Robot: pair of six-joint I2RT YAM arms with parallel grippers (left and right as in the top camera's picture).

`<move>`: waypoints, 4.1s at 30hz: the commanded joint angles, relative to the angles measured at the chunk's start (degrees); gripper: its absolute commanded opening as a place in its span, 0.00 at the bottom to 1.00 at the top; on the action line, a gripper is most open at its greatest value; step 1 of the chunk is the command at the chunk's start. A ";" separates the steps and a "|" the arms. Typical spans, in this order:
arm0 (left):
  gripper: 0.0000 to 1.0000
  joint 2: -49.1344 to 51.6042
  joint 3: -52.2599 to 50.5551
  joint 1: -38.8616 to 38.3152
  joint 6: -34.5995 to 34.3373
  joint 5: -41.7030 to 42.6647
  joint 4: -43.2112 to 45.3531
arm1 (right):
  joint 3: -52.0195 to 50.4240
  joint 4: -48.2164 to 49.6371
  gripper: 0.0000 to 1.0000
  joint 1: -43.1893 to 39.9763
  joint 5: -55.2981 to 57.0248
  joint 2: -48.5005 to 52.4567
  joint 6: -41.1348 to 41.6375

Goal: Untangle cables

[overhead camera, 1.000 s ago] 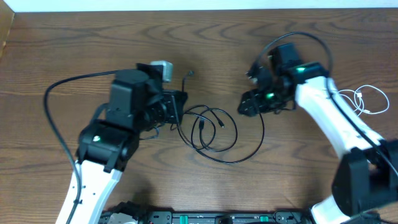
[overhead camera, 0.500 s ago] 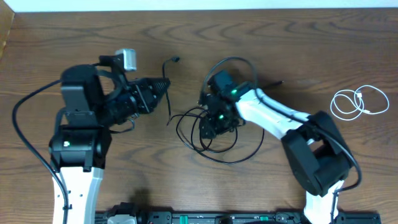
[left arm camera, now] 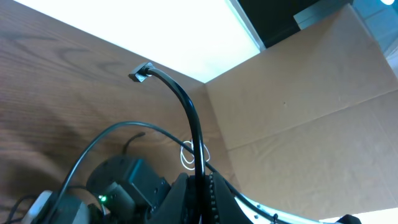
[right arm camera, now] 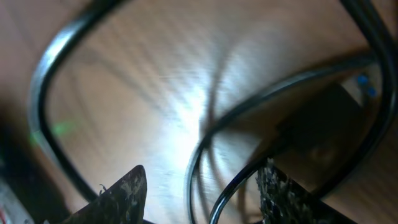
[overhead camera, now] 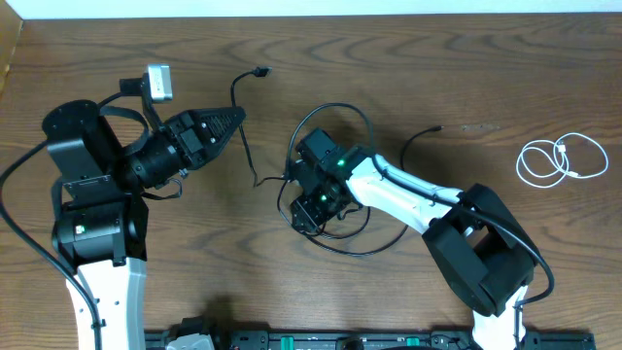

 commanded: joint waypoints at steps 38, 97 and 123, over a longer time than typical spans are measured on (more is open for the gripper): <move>0.07 4.20 0.22 0.50 0.61 1.53 0.09 | 0.00 8.04 0.56 -1.25 -57.09 0.48 -21.33; 0.57 12.50 0.22 0.46 4.70 -25.70 -23.06 | 0.07 -9.92 0.01 -12.92 -2.36 -16.74 20.37; 0.57 12.50 0.22 0.44 5.20 -25.51 -23.93 | 7.65 -35.17 0.01 -24.96 76.06 -16.39 26.01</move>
